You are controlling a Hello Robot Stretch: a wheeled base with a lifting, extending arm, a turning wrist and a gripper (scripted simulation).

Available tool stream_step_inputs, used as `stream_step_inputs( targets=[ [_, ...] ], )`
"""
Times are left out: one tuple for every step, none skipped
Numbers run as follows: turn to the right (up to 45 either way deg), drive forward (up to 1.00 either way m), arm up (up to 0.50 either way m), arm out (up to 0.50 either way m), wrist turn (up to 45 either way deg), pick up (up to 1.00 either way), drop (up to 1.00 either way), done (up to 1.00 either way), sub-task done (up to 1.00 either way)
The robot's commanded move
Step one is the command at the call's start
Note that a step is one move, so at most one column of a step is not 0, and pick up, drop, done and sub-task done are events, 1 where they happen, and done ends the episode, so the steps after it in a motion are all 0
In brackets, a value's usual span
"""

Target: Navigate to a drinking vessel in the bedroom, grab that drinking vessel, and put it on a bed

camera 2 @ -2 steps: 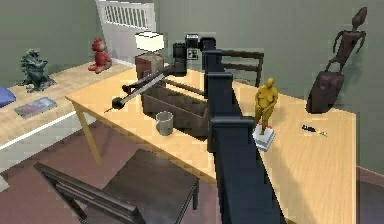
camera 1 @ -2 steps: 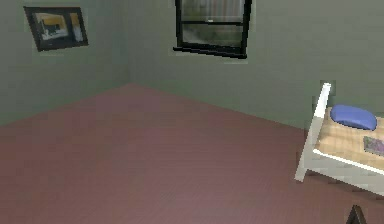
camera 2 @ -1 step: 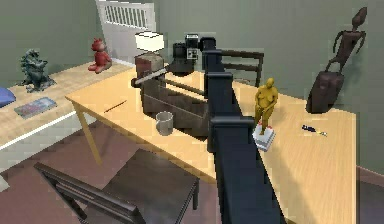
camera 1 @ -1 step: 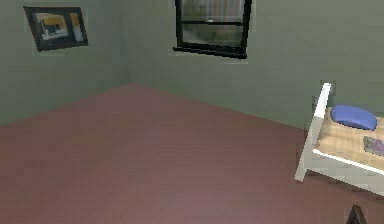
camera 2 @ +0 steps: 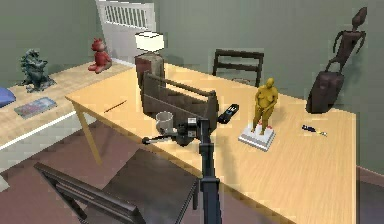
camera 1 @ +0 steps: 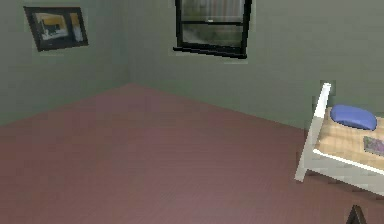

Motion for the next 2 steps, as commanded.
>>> stream_step_inputs(
  targets=[
    [0.0,0.0,0.0,0.0,0.0,1.0,0.0,0.0,0.0],
    [0.0,0.0,0.1,0.0,0.0,0.0,0.0,0.0,0.0]
  ],
)
